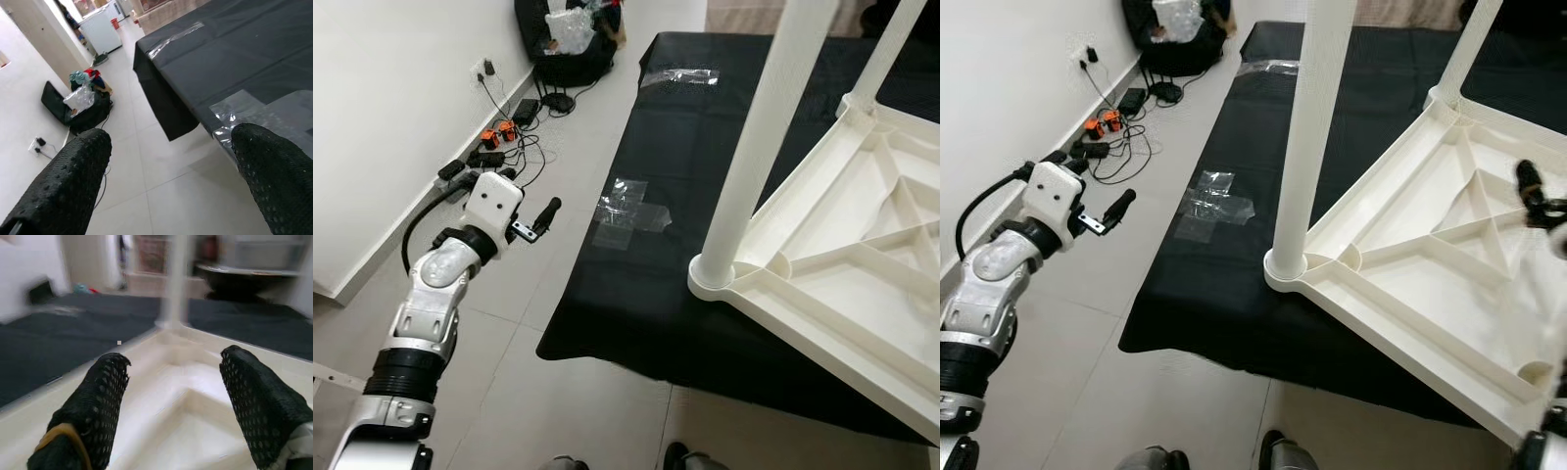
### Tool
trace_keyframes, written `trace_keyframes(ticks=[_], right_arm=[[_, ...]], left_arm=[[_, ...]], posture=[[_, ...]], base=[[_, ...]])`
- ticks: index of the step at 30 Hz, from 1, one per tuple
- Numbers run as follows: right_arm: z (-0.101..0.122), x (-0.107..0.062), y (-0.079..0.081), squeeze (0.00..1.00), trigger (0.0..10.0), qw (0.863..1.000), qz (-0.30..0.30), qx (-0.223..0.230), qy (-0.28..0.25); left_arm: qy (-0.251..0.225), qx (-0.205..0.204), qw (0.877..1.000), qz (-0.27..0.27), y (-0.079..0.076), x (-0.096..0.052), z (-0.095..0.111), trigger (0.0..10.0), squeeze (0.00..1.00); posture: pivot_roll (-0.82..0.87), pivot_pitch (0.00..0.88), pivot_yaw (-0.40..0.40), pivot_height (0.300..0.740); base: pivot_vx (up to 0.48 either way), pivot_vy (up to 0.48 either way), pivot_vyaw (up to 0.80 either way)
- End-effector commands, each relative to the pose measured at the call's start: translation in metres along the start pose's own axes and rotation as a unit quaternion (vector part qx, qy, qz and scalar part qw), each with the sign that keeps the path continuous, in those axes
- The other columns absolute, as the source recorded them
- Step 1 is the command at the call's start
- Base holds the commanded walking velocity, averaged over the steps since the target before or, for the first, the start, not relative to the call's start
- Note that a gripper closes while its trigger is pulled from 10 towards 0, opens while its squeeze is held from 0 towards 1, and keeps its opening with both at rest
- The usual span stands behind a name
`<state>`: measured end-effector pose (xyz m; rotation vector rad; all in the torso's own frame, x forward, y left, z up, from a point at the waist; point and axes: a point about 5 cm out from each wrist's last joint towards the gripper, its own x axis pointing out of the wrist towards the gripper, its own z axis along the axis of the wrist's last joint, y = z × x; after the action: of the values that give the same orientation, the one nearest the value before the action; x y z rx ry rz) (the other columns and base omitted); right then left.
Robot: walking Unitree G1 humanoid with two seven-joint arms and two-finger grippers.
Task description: Building children table
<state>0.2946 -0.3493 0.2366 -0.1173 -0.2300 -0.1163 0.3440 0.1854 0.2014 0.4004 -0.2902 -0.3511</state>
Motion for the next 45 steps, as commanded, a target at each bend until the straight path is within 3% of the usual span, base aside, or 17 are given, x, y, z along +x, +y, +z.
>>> trace_keyframes(ticks=[1,2,4,5,6,7,14,16,17,19,24,26,28,31,35,40,45], right_arm=[[-0.007,-0.001,0.043,0.00,10.0,1.000,0.022,0.014,0.003],[-0.009,-0.003,0.055,0.00,10.0,1.000,0.015,0.021,0.000],[-0.009,-0.003,0.055,0.00,10.0,1.000,0.015,0.021,0.000],[-0.013,-0.006,0.072,0.00,10.0,1.000,-0.002,0.030,-0.006],[-0.013,-0.006,0.072,0.00,10.0,1.000,-0.002,0.030,-0.006],[-0.016,-0.010,0.082,0.00,10.0,0.999,-0.022,0.035,-0.010],[-0.010,-0.031,0.102,0.00,10.0,0.998,-0.056,0.006,-0.032],[-0.008,-0.051,0.109,0.00,10.0,0.999,-0.043,-0.011,-0.026],[-0.008,-0.051,0.109,0.00,10.0,0.999,-0.043,-0.011,-0.026],[-0.013,-0.068,0.114,0.00,10.0,0.999,-0.032,-0.011,-0.005],[-0.014,-0.080,0.125,0.00,10.0,1.000,-0.013,-0.011,0.001],[-0.014,-0.088,0.145,0.00,10.0,1.000,0.024,-0.014,-0.003],[-0.014,-0.088,0.145,0.00,10.0,1.000,0.024,-0.014,-0.003],[-0.015,-0.093,0.161,0.00,10.0,0.998,0.064,-0.017,-0.007],[-0.013,-0.096,0.173,0.00,10.0,0.995,0.099,-0.019,-0.009],[-0.010,-0.095,0.176,0.00,10.0,0.994,0.109,-0.016,-0.010],[-0.005,-0.093,0.179,0.00,10.0,0.992,0.124,-0.015,-0.020]], left_arm=[[0.007,0.004,1.000,-0.008,-0.002,0.004,-0.003,10.0,0.00],[0.006,0.004,1.000,-0.011,-0.002,0.007,-0.003,10.0,0.00],[0.006,0.004,1.000,-0.011,-0.002,0.007,-0.003,10.0,0.00],[0.004,0.005,1.000,-0.014,-0.001,0.012,-0.001,10.0,0.00],[0.004,0.005,1.000,-0.014,-0.001,0.012,-0.001,10.0,0.00],[0.005,0.008,1.000,-0.013,0.002,0.016,-0.001,10.0,0.00],[-0.018,-0.004,1.000,-0.022,0.002,0.025,0.009,10.0,0.00],[-0.042,-0.021,0.998,-0.034,-0.011,0.025,0.016,10.0,0.00],[-0.042,-0.021,0.998,-0.034,-0.011,0.025,0.016,10.0,0.00],[-0.057,-0.045,0.997,-0.037,-0.029,0.021,0.022,10.0,0.00],[-0.066,-0.061,0.995,-0.048,-0.047,0.012,0.025,10.0,0.00],[-0.067,-0.082,0.993,-0.049,-0.064,0.001,0.025,10.0,0.00],[-0.067,-0.082,0.993,-0.049,-0.064,0.001,0.025,10.0,0.00],[-0.064,-0.095,0.993,-0.040,-0.073,-0.009,0.024,10.0,0.00],[-0.058,-0.099,0.993,0.000,-0.069,-0.018,0.023,10.0,0.00],[-0.058,-0.099,0.993,0.038,-0.059,-0.022,0.028,10.0,0.00],[-0.061,-0.074,0.991,0.099,-0.039,-0.023,0.035,10.0,0.00]], posture=[[0.01,0.142,0.018,0.740],[0.01,0.138,0.019,0.740],[0.01,0.138,0.019,0.740],[0.02,0.133,0.018,0.740],[0.02,0.133,0.018,0.740],[0.02,0.128,0.020,0.740],[0.00,0.129,0.035,0.740],[-0.01,0.130,0.041,0.740],[-0.01,0.130,0.041,0.740],[-0.01,0.133,0.048,0.740],[-0.02,0.133,0.048,0.740],[-0.01,0.121,0.046,0.740],[-0.01,0.121,0.046,0.740],[-0.01,0.115,0.038,0.740],[-0.01,0.108,0.022,0.740],[-0.01,0.106,0.018,0.740],[-0.01,0.101,0.009,0.740]], base=[[0.000,0.000,0.00],[0.000,0.000,0.00],[0.000,0.000,0.00],[0.000,0.000,0.00],[0.000,0.000,0.00],[0.000,0.000,0.00],[0.000,0.000,0.00],[0.000,0.000,-0.20],[0.000,0.000,-0.40],[0.000,0.000,-0.80],[0.000,0.000,-0.80],[0.000,0.000,-0.80],[0.000,0.000,-0.80],[0.000,0.000,-0.80],[0.000,0.000,-0.40],[0.000,0.000,0.00],[0.000,0.000,0.00]])
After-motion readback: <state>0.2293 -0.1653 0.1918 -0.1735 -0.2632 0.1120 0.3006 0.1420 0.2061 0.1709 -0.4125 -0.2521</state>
